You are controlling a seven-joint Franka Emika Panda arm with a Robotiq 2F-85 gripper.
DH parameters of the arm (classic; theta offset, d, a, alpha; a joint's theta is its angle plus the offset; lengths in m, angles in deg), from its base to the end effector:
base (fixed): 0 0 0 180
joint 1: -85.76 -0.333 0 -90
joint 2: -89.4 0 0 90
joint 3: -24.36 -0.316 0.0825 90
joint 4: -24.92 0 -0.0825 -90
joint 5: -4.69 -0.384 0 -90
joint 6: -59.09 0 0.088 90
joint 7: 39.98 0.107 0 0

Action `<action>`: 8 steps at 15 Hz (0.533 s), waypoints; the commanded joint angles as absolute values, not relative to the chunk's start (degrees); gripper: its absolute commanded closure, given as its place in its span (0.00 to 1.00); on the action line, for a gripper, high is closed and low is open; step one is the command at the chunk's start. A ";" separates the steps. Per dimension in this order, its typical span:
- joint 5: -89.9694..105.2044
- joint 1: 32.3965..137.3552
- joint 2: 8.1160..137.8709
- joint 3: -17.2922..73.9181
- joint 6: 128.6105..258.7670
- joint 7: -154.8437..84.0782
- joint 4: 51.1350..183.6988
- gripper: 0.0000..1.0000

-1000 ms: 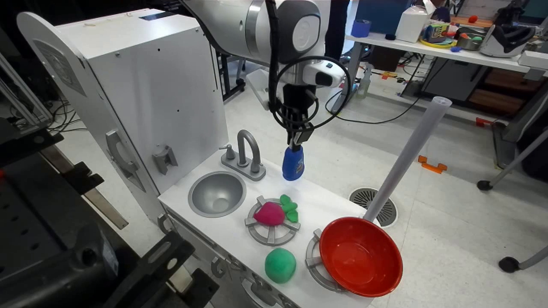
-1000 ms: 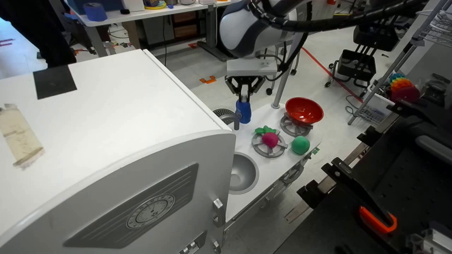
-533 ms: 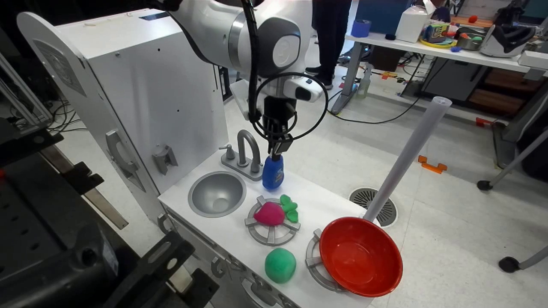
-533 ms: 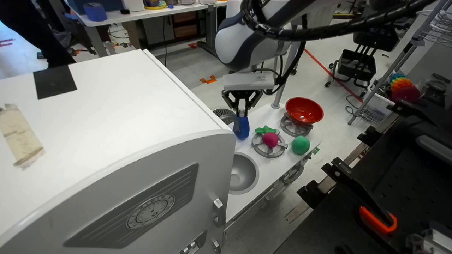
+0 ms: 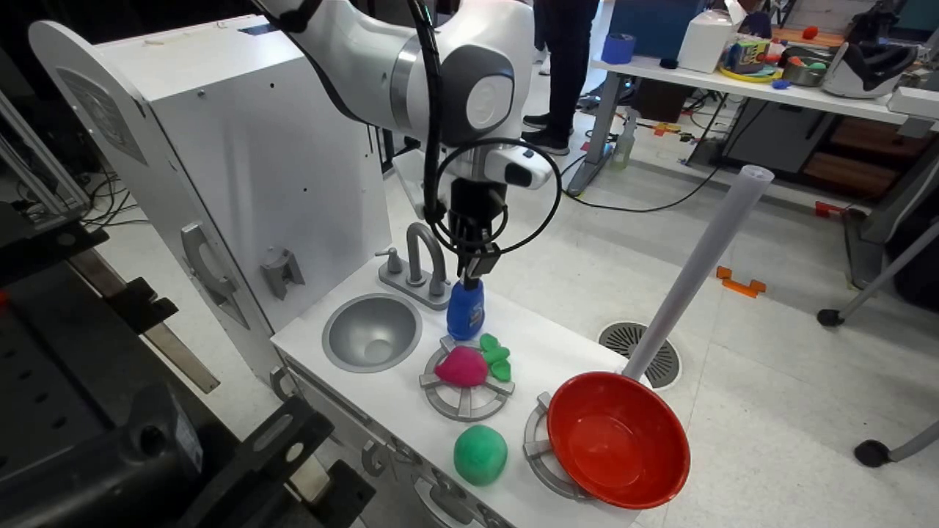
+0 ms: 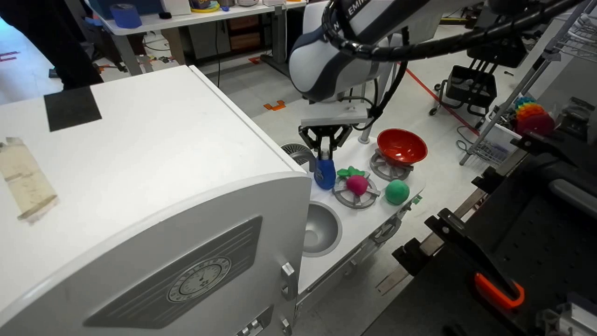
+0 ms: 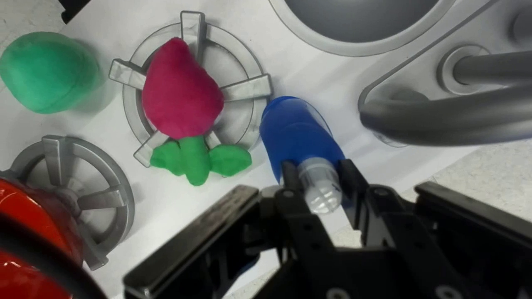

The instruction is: Move the blue bottle to the left on the counter

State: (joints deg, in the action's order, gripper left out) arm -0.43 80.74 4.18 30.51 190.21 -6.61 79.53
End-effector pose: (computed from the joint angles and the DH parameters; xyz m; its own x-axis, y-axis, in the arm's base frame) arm 0.7047 0.0131 -0.0796 0.8319 -0.5468 -0.0945 -0.5356 -0.8358 0.1210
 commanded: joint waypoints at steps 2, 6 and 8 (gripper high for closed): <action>0.82 80.21 4.17 31.56 189.85 -5.92 79.66 0.39; 0.73 80.20 4.18 31.18 188.72 -6.53 79.56 0.10; 0.66 79.96 4.17 30.83 187.18 -7.05 78.85 0.00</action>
